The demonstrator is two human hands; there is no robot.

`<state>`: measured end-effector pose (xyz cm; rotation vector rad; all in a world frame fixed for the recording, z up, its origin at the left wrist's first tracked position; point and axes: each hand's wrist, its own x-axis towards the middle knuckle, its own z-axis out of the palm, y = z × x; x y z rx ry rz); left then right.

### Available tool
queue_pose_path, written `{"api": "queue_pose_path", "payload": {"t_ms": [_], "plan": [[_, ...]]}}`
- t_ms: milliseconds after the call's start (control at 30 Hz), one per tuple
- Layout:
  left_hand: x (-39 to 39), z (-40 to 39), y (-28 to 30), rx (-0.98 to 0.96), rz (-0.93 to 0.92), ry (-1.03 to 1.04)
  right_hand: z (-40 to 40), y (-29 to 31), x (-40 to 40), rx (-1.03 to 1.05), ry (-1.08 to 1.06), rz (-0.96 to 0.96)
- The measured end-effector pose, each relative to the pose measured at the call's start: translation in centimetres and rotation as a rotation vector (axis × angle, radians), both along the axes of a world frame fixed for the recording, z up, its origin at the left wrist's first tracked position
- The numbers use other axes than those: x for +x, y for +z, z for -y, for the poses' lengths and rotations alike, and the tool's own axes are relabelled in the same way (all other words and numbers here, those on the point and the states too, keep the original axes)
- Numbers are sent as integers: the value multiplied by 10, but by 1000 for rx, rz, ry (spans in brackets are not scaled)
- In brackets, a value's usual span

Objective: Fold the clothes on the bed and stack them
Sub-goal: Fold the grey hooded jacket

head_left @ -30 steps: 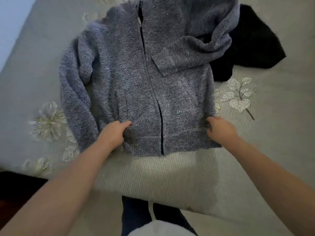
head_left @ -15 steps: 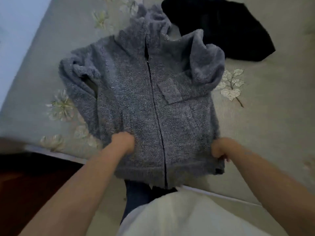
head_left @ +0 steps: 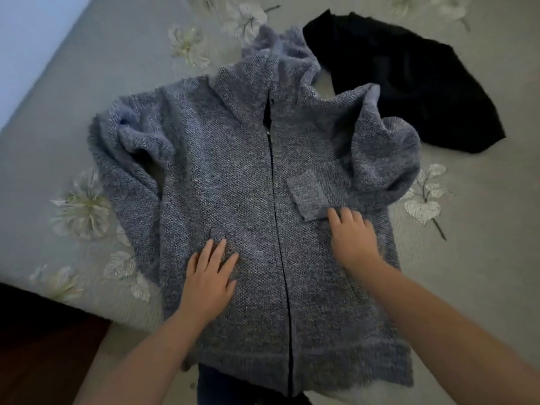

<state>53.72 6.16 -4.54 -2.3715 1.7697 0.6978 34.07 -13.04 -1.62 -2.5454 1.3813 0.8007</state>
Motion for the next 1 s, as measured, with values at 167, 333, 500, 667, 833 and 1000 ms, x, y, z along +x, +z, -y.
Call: {"api": "queue_pose_path", "payload": {"t_ms": [167, 333, 500, 667, 833, 1000], "plan": [[33, 21, 4, -150, 54, -30, 35, -12, 33, -14, -92, -105], [90, 25, 7, -209, 76, 232, 37, 2, 60, -89, -488, 357], [134, 11, 2, -172, -34, 473, 27, 53, 167, -254, -414, 1035], [160, 2, 0, -219, -383, 823, 4, 35, 291, -116, -95, 909], [174, -9, -2, -221, -476, 984, 3, -35, 292, 316, -14, 131], [226, -29, 14, -364, -363, 1331, -2, -43, 275, 324, 44, 108]]}}
